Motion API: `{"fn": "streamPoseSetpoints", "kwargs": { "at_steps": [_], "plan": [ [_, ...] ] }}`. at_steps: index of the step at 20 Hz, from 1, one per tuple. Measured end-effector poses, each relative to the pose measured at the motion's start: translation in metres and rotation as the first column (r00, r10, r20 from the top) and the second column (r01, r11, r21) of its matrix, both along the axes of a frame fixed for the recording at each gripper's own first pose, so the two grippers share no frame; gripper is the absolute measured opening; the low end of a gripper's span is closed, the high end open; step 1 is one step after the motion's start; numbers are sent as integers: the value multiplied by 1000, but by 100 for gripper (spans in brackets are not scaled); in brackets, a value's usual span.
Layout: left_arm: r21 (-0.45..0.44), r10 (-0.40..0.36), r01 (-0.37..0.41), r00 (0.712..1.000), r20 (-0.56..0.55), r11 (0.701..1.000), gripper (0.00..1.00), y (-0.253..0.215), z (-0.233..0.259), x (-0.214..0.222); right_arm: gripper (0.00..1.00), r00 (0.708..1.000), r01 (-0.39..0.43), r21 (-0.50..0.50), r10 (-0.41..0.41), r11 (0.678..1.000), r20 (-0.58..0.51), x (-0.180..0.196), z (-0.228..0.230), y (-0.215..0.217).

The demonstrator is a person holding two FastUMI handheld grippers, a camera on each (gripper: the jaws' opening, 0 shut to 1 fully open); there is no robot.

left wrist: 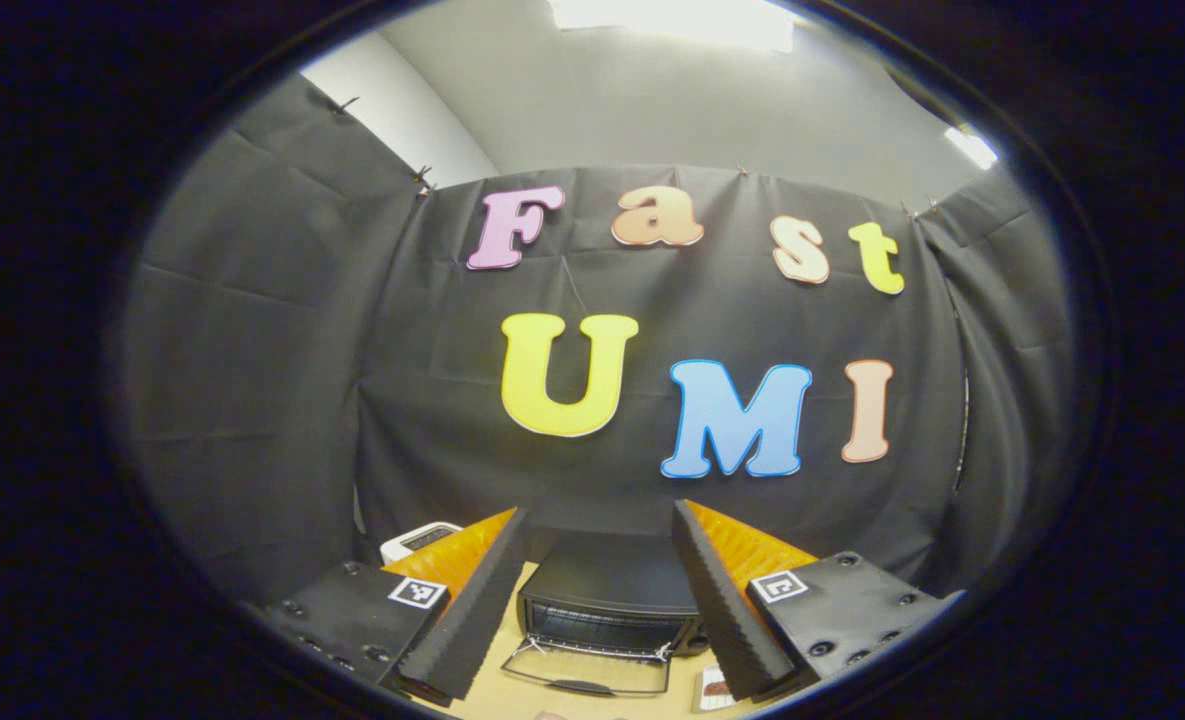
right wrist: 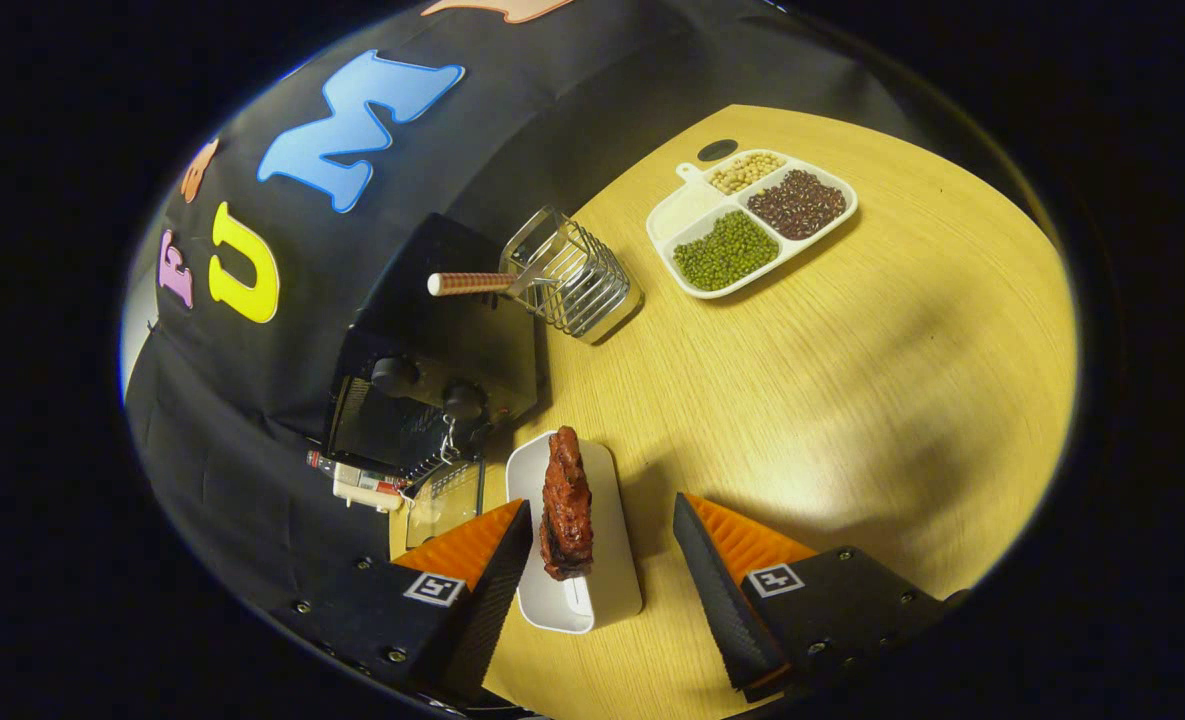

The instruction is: Open the electric oven with the left hand, put the food in, and close the electric oven.

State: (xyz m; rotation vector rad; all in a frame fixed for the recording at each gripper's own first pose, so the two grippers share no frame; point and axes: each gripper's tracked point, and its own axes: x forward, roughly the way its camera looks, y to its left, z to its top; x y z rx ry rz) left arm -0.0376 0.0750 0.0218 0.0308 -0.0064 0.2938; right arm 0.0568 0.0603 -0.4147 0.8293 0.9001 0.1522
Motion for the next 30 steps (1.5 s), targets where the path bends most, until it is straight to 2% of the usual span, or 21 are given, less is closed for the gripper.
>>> {"fn": "streamPoseSetpoints", "kwargs": {
  "at_steps": [2, 4, 5, 6, 7, 8, 9, 10, 11, 12, 13, 16, 20, 22, 23, 24, 28, 30],
  "plan": [
    [9, 15, -15, 1000, 2, 1000, 99, 3, 2, -5, 56, 1000, 19, 47, -18, 999, -16, 4, 0, 9],
    [14, 20, -20, 1000, 4, 1000, 99, 12, 3, -8, 42, 999, 38, 66, -37, 997, -19, 6, 3, 12],
    [11, 15, -15, 1000, 6, 1000, 99, 15, 3, -5, 27, 1000, 22, 62, -21, 998, -19, 3, 7, 12],
    [2, 5, -5, 1000, 4, 1000, 99, 19, 1, 0, 27, 1000, 13, 86, -14, 996, 13, 10, 15, 14],
    [-11, -11, 11, 1000, 1, 1000, 99, 23, -2, 6, 16, 1000, 21, 74, -22, 997, 12, 7, 16, 15],
    [-19, -28, 28, 1000, -1, 999, 99, 27, -3, 9, 17, 999, 39, 70, -40, 997, 12, 13, 14, 16],
    [-19, -46, 46, 999, 0, 999, 95, 32, -3, 15, 10, 999, 51, 79, -52, 996, 11, 11, 19, 16],
    [-14, -64, 64, 998, 1, 998, 90, 39, -2, 19, 10, 998, 63, 76, -65, 995, 18, 10, 23, 15],
    [-11, -83, 83, 997, -3, 996, 90, 45, -3, 23, 10, 997, 76, 71, -78, 995, 25, 9, 28, 14],
    [-11, -104, 104, 995, -6, 995, 99, 51, -4, 28, 10, 995, 91, 75, -94, 993, 34, 7, 35, 15],
    [-10, -123, 123, 992, -6, 992, 99, 56, -5, 32, 10, 993, 105, 91, -109, 990, 46, 5, 45, 17],
    [-7, -171, 171, 985, -3, 985, 99, 75, -7, 45, 10, 983, 140, 160, -157, 977, 96, -5, 82, 24],
    [-47, -243, 243, 970, -12, 969, 90, 92, -18, 60, 10, 963, 168, 269, -216, 948, 163, -15, 131, 49],
    [-59, -269, 268, 963, -17, 962, 99, 101, -21, 63, 9, 951, 166, 327, -238, 931, 197, -16, 156, 64],
    [-61, -279, 278, 960, -20, 959, 95, 105, -22, 65, 10, 946, 165, 346, -247, 924, 208, -15, 166, 71],
    [-53, -284, 282, 958, -26, 958, 90, 110, -22, 66, 10, 944, 163, 355, -250, 921, 216, -12, 172, 79],
    [-29, -306, 305, 951, -34, 952, 99, 121, -25, 63, 10, 946, 124, 360, -220, 925, 239, -1, 181, 116],
    [-32, -316, 315, 948, -31, 949, 99, 127, -25, 60, 10, 948, 99, 359, -198, 928, 249, 7, 183, 135]
  ]
}}
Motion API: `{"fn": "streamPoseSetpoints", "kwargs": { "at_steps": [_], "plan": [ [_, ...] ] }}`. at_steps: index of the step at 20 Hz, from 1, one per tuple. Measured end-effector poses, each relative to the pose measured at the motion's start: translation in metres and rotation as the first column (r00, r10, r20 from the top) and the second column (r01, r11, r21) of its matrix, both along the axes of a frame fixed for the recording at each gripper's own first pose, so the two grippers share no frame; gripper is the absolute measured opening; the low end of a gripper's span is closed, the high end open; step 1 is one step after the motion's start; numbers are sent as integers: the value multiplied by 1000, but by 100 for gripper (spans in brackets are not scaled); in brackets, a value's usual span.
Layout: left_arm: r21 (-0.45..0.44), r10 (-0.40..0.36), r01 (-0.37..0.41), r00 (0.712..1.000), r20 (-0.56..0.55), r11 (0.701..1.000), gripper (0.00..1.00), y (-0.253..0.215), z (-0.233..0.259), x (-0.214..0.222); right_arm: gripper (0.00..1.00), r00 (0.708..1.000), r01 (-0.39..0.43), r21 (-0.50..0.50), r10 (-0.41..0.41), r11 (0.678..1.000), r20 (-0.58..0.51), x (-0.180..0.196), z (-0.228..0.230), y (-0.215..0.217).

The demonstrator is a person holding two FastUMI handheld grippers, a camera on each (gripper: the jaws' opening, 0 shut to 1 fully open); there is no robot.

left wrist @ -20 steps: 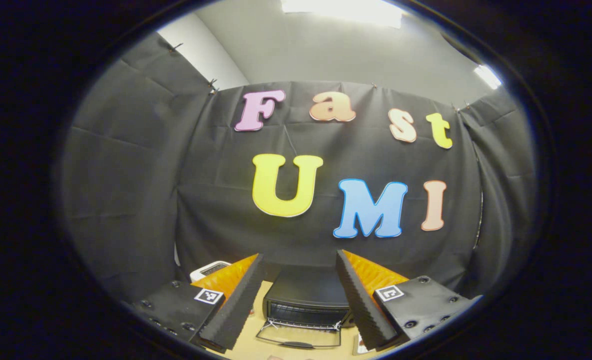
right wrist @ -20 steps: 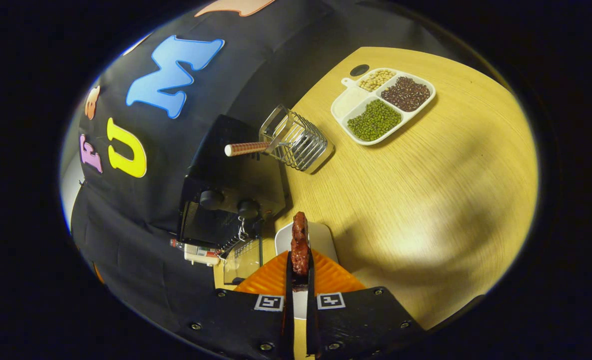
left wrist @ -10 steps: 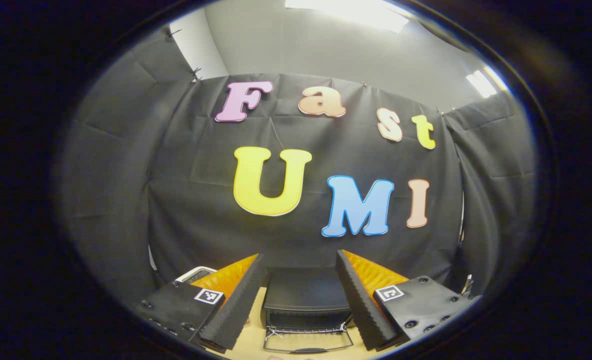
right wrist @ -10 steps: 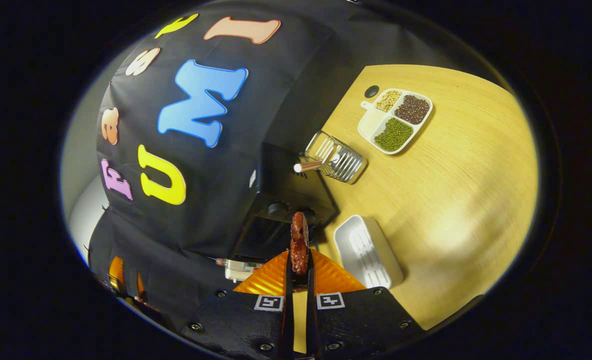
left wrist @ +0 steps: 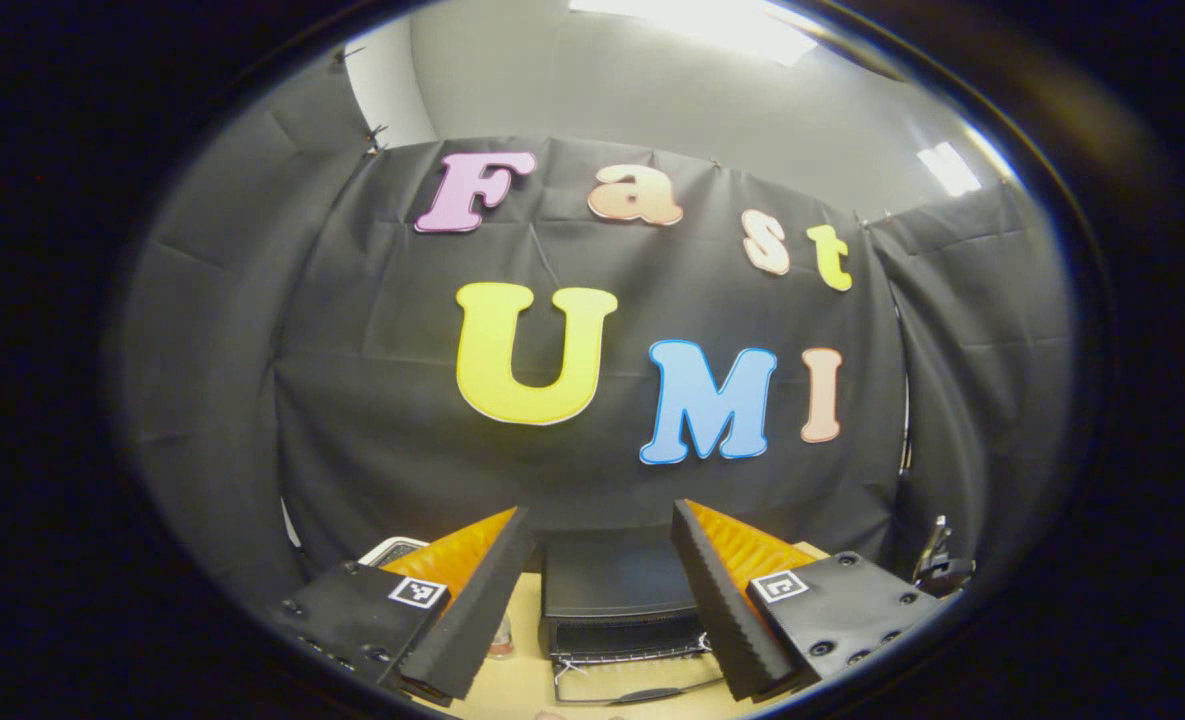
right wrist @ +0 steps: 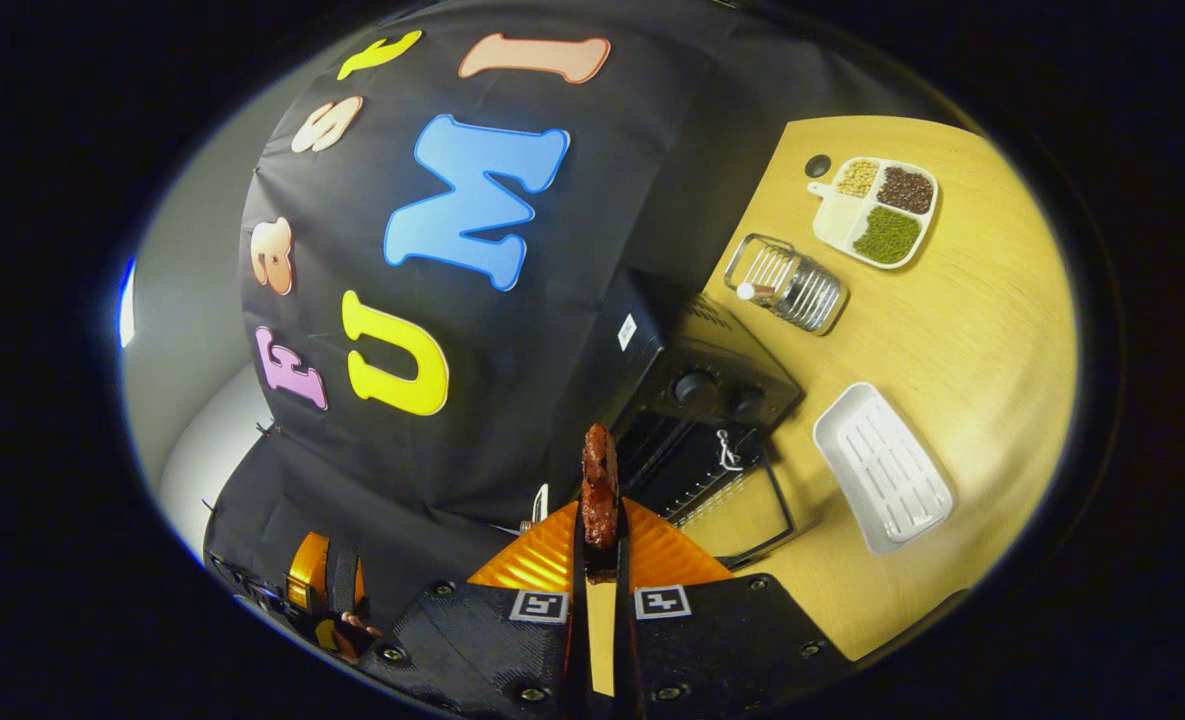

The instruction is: Open the electric oven with the left hand, put the food in, and close the electric oven.

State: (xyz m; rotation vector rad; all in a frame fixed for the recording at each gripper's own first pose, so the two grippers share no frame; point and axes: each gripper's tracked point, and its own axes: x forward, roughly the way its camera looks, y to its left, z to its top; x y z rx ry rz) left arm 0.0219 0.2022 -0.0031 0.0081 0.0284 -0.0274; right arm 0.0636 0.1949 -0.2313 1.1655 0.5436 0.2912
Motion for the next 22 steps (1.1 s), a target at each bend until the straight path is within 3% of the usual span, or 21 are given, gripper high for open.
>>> {"fn": "streamPoseSetpoints", "kwargs": {
  "at_steps": [3, 5, 6, 9, 12, 13, 15, 19, 22],
  "plan": [
    [3, -7, 7, 1000, -11, 1000, 95, 9, -2, -6, 10, 1000, -28, 9, 28, 1000, -2, 18, -6, 30],
    [15, -4, 5, 1000, -11, 1000, 99, 16, 0, -10, 10, 999, -28, 12, 28, 1000, -18, 32, -18, 47],
    [20, -5, 5, 1000, -14, 1000, 91, 18, 0, -11, 10, 999, -18, 11, 18, 1000, -31, 42, -28, 54],
    [30, 1, 0, 999, -36, 1000, 95, 27, -9, -16, 10, 996, 16, 19, -14, 1000, -91, 70, -56, 76],
    [41, 16, -14, 998, -54, 999, 91, 38, -15, -18, 10, 989, 46, 25, -42, 999, -143, 97, -82, 97],
    [43, 23, -21, 998, -59, 999, 99, 43, -17, -20, 10, 986, 65, 18, -61, 998, -152, 106, -91, 103],
    [49, 45, -42, 997, -70, 998, 91, 54, -21, -22, 10, 981, 103, 21, -98, 995, -170, 122, -105, 112],
    [56, 96, -90, 991, -98, 994, 95, 78, -29, -26, 10, 966, 170, -4, -168, 985, -198, 147, -129, 117],
    [52, 122, -117, 986, -113, 992, 91, 89, -34, -27, 10, 960, 205, -12, -203, 979, -193, 160, -131, 116]
  ]
}}
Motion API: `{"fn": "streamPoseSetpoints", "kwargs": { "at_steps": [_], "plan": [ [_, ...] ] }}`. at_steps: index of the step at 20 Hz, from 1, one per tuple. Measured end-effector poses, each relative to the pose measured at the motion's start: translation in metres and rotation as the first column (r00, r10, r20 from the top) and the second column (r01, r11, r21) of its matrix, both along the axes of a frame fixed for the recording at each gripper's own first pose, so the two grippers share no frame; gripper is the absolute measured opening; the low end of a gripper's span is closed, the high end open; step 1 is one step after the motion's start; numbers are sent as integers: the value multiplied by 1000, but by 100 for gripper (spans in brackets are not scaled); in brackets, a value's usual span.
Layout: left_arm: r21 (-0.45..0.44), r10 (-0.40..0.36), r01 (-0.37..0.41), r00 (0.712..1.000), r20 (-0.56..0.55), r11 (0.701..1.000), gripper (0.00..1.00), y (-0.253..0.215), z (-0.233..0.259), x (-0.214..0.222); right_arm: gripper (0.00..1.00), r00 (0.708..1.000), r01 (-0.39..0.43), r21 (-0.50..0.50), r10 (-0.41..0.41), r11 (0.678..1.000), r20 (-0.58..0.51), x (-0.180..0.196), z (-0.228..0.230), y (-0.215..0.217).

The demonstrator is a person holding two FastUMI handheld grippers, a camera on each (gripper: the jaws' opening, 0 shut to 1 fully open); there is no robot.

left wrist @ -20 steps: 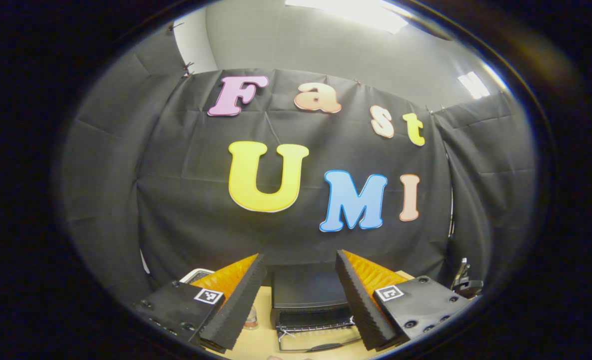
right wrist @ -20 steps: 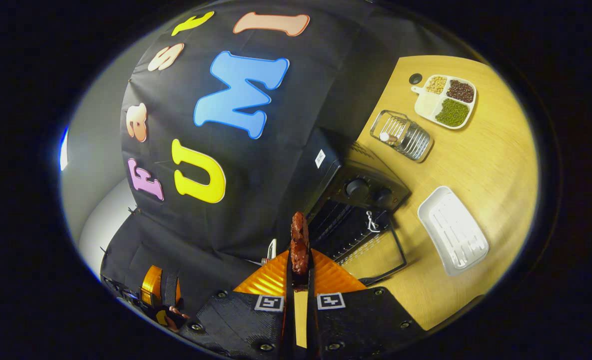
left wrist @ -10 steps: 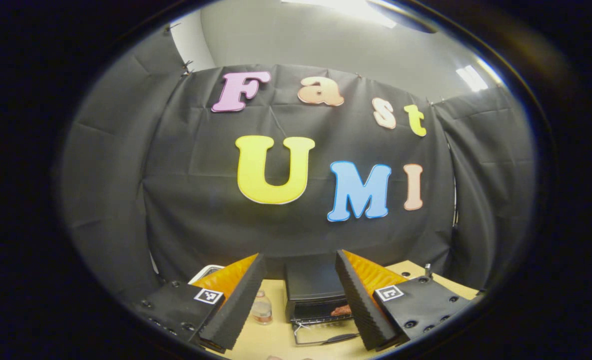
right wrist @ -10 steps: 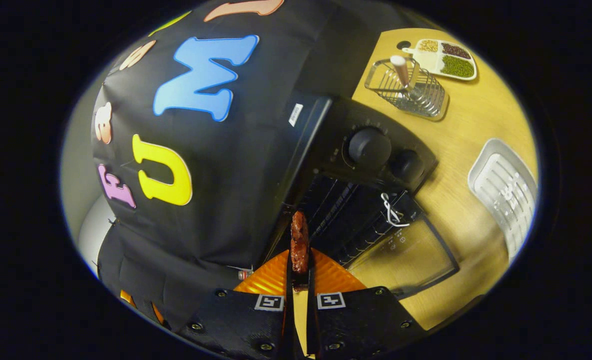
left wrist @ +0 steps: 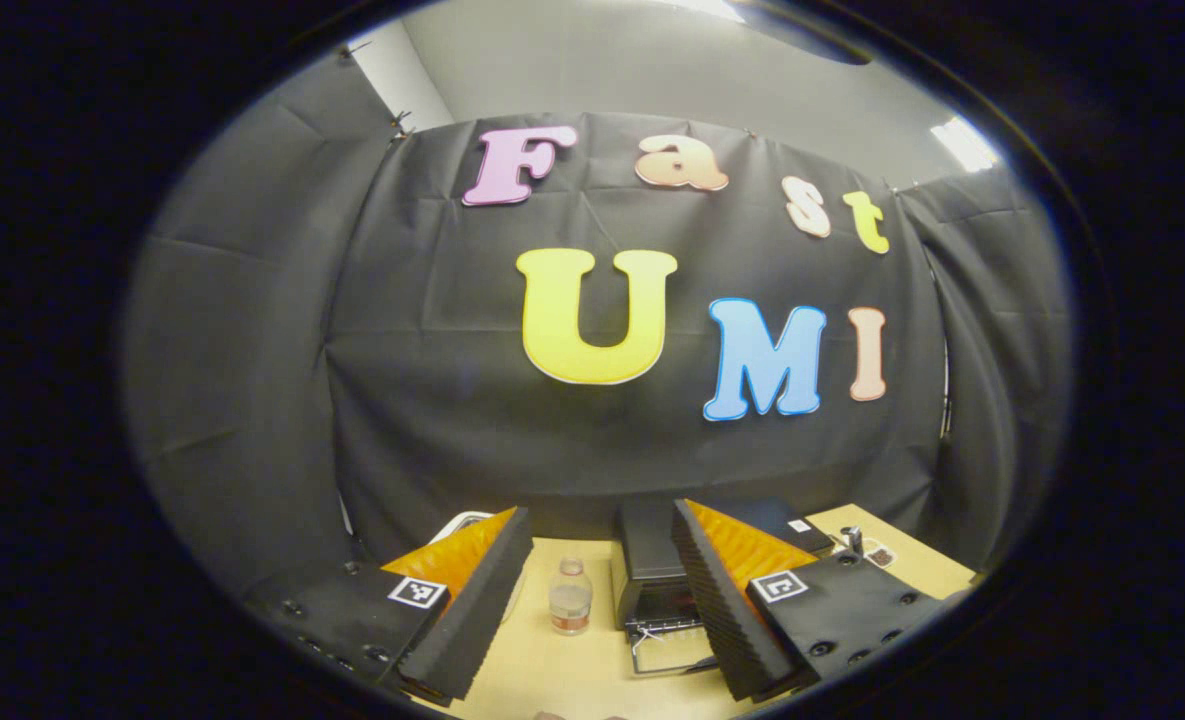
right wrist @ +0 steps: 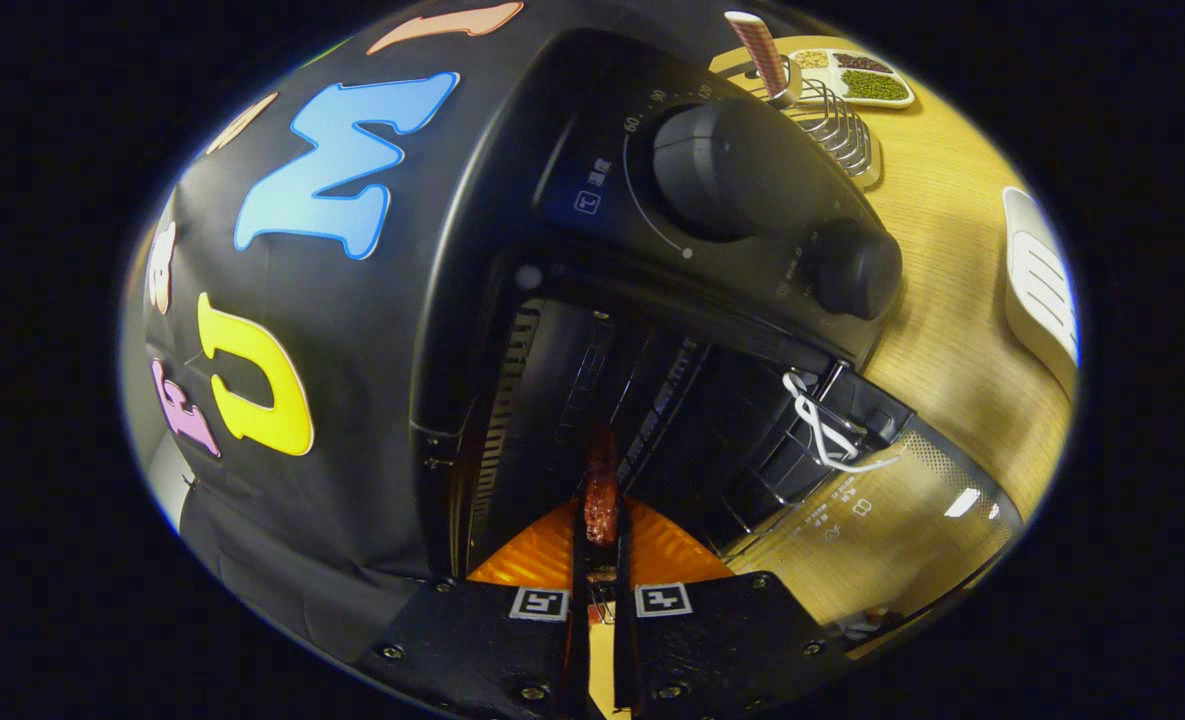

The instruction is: Open the electric oven with the left hand, put the food in, and close the electric oven.

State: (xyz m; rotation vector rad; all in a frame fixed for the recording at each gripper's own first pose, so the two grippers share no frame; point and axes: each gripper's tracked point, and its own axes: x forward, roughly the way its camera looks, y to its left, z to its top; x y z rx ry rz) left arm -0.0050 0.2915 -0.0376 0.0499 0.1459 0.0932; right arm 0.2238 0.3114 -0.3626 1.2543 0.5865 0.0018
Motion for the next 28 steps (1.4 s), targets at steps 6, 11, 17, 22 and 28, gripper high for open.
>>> {"fn": "streamPoseSetpoints", "kwargs": {
  "at_steps": [6, 11, 17, 22, 28],
  "plan": [
    [-21, -20, 20, 1000, -19, 1000, 95, -13, -10, 9, 28, 994, -20, -167, 2, 986, -109, -3, -20, -13],
    [-27, -103, 102, 994, -21, 994, 99, -45, -12, 20, 81, 994, -75, -223, 56, 972, -92, -26, 0, -26],
    [-67, -223, 222, 975, -1, 973, 99, -87, -13, 35, 84, 992, -125, -413, 106, 902, -69, -94, 43, -73],
    [-76, -283, 282, 959, -3, 956, 97, -120, -23, 39, 84, 995, -44, -595, 87, 803, 44, -127, 109, -132],
    [-95, -279, 276, 960, -17, 956, 93, -156, -35, 42, 84, 971, 29, -720, 150, 693, 184, -151, 184, -167]
  ]
}}
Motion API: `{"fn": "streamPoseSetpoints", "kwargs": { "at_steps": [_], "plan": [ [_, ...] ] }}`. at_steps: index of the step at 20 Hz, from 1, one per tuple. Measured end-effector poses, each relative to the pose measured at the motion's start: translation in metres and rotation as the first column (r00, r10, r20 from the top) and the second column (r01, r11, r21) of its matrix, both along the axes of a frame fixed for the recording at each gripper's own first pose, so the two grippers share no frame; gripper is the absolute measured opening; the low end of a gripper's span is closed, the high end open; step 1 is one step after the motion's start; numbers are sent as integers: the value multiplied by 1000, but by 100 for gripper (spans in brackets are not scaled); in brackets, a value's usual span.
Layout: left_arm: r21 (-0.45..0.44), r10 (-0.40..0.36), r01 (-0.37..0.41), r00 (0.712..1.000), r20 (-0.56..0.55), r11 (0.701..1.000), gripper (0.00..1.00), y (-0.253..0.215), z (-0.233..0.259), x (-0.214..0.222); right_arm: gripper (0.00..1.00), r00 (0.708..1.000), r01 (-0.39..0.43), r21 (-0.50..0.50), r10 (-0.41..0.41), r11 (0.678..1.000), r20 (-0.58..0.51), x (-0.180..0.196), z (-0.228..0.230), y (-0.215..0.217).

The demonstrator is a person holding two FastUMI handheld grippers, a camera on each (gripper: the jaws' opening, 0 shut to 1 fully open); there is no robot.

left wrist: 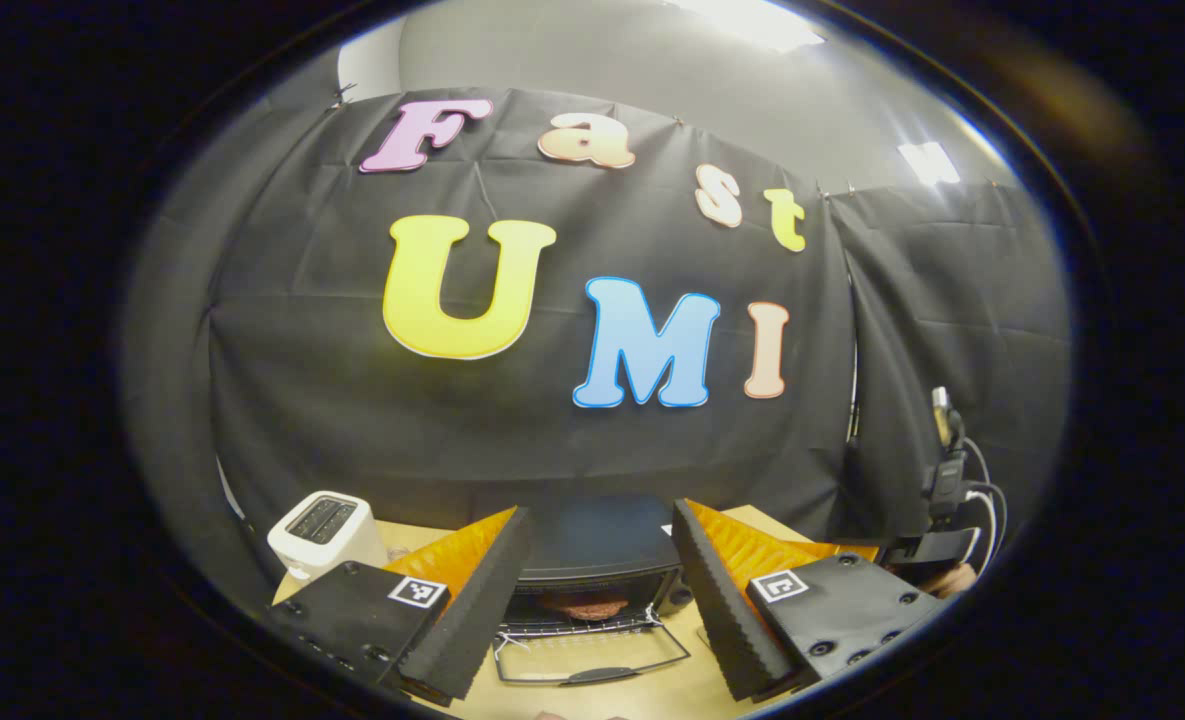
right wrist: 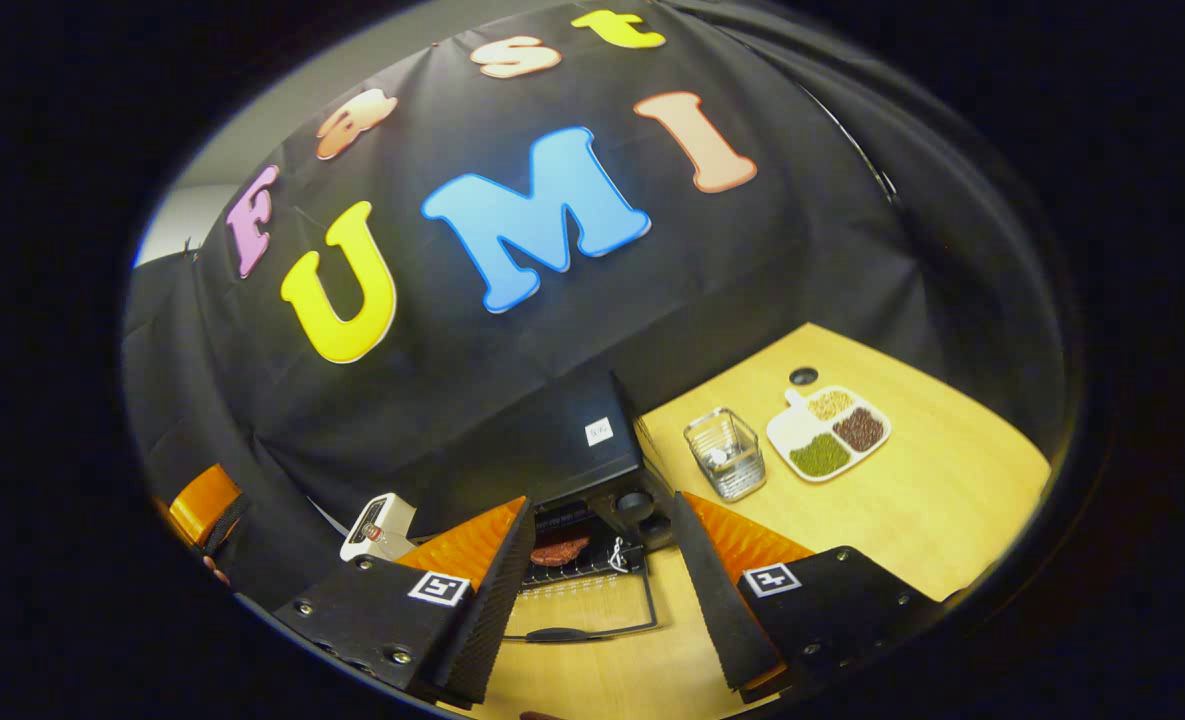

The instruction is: Open the electric oven with the left hand, put the food in, and close the electric oven.

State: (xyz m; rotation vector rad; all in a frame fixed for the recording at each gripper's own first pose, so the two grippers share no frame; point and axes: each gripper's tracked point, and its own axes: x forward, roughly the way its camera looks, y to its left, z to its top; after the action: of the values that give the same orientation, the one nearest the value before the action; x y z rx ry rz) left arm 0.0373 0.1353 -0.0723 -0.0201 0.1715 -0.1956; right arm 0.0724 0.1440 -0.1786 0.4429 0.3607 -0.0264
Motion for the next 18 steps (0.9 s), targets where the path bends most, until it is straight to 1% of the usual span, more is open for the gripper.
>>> {"fn": "streamPoseSetpoints", "kwargs": {
  "at_steps": [2, 4, 7, 11, 12, 13, 16, 18],
  "plan": [
    [7, 2, -2, 1000, 9, 1000, 96, -12, 0, 2, 84, 999, -30, -49, 32, 998, 43, -5, 20, -3],
    [20, 12, -13, 1000, 23, 1000, 99, -22, 4, 1, 84, 994, -43, -105, 52, 994, 92, -8, 41, -10],
    [23, 30, -31, 999, 32, 999, 99, -33, 5, -1, 84, 983, -47, -174, 76, 984, 167, -15, 74, -19],
    [28, 43, -44, 998, 37, 999, 99, -46, 7, -4, 84, 963, -40, -225, 98, 973, 250, -18, 110, -26],
    [34, 51, -52, 998, 39, 998, 91, -47, 8, -5, 84, 959, -34, -233, 97, 972, 267, -17, 116, -29],
    [38, 58, -60, 998, 39, 998, 99, -48, 6, -5, 84, 956, -34, -229, 98, 973, 275, -17, 119, -29],
    [51, 98, -99, 995, 27, 994, 99, -45, -1, -4, 84, 955, -20, -209, 80, 978, 287, -12, 123, -33],
    [61, 113, -113, 994, 13, 992, 91, -45, -10, -1, 84, 955, -15, -207, 75, 978, 286, -9, 121, -36]
  ]
}}
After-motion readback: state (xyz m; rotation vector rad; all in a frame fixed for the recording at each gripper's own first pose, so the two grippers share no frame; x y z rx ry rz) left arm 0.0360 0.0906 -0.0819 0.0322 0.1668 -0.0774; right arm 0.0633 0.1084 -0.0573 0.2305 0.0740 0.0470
